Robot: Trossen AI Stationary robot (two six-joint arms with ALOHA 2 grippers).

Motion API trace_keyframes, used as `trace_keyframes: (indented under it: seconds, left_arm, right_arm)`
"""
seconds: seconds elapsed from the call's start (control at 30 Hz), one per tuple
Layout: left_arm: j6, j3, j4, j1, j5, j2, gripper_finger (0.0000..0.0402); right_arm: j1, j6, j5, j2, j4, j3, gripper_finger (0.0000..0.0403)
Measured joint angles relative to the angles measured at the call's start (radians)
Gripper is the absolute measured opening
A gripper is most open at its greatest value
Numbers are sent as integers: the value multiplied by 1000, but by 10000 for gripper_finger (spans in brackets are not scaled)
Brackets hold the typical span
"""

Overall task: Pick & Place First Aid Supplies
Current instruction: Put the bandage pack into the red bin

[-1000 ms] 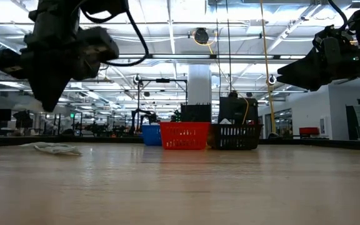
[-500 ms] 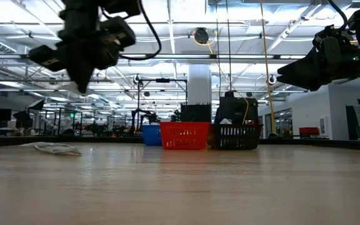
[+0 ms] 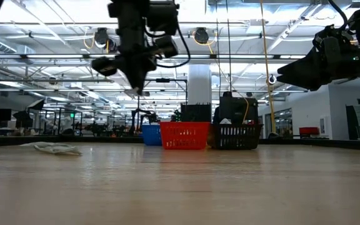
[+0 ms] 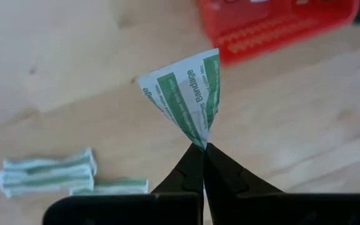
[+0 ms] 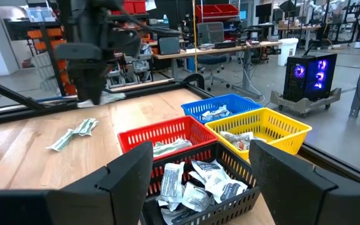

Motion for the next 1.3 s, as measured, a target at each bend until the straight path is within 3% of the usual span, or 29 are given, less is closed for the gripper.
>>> trace_keyframes:
  seconds: [0.3,0.57,1.13,1.3]
  left_arm:
    - [91,222,-34,89,38,179,1]
    - [140,398,-58,152,7,303,1]
    - [139,415,51,153,-27,440,1]
    - [122,415,74,154,-39,440,29]
  right_arm:
    - [0,0,0,0,0,0,263]
    - [0,0,0,0,0,0,263]
    - [0,0,0,0,0,0,263]
    - [0,0,0,0,0,0,263]
